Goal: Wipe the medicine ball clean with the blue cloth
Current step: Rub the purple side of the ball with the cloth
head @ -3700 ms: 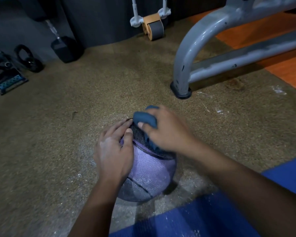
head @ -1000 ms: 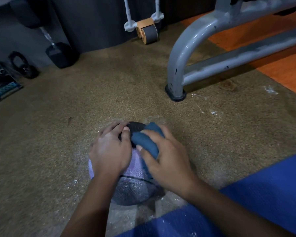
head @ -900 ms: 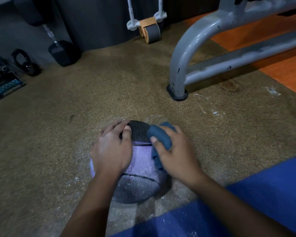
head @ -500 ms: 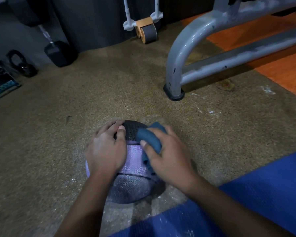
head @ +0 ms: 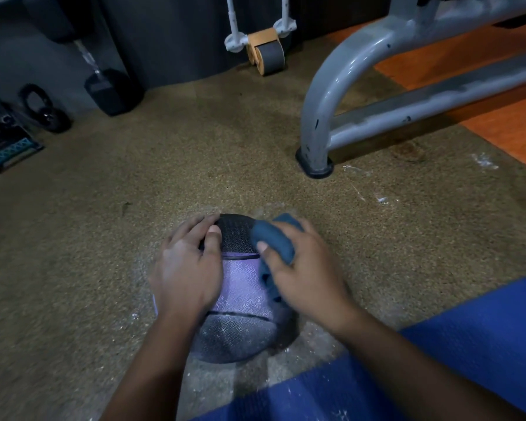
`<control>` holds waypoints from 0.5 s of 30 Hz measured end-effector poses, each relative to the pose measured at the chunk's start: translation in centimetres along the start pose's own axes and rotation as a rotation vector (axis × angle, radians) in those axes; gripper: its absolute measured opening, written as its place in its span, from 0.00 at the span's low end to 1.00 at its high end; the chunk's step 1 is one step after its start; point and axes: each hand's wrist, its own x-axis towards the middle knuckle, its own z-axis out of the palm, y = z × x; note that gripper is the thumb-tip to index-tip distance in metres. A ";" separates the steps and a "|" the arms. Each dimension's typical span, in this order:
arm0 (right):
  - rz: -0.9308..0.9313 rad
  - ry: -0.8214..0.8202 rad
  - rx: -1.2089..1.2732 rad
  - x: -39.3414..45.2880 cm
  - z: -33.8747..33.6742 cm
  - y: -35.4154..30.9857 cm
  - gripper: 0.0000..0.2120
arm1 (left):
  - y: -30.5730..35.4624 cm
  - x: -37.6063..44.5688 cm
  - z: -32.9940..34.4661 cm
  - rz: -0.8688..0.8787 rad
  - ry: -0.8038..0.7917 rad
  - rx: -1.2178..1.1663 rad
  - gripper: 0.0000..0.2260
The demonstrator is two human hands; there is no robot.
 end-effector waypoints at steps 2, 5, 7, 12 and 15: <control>0.121 0.013 0.009 1.2 -0.2 1.5 0.16 | 0.2 0.0 0.0 -0.005 -0.004 0.013 0.15; 0.123 0.000 -0.008 1.3 -0.3 1.3 0.12 | 0.7 0.0 0.3 0.000 -0.010 0.030 0.21; 0.021 0.005 -0.010 0.3 -0.3 -0.3 0.15 | 1.0 0.0 0.3 0.000 -0.005 0.041 0.23; -0.109 -0.019 0.022 -2.1 -0.4 -1.0 0.19 | 0.4 0.1 0.0 -0.008 -0.010 -0.016 0.18; 0.002 0.019 0.078 -1.2 -0.3 0.7 0.19 | 0.1 0.3 0.1 -0.010 -0.019 -0.016 0.16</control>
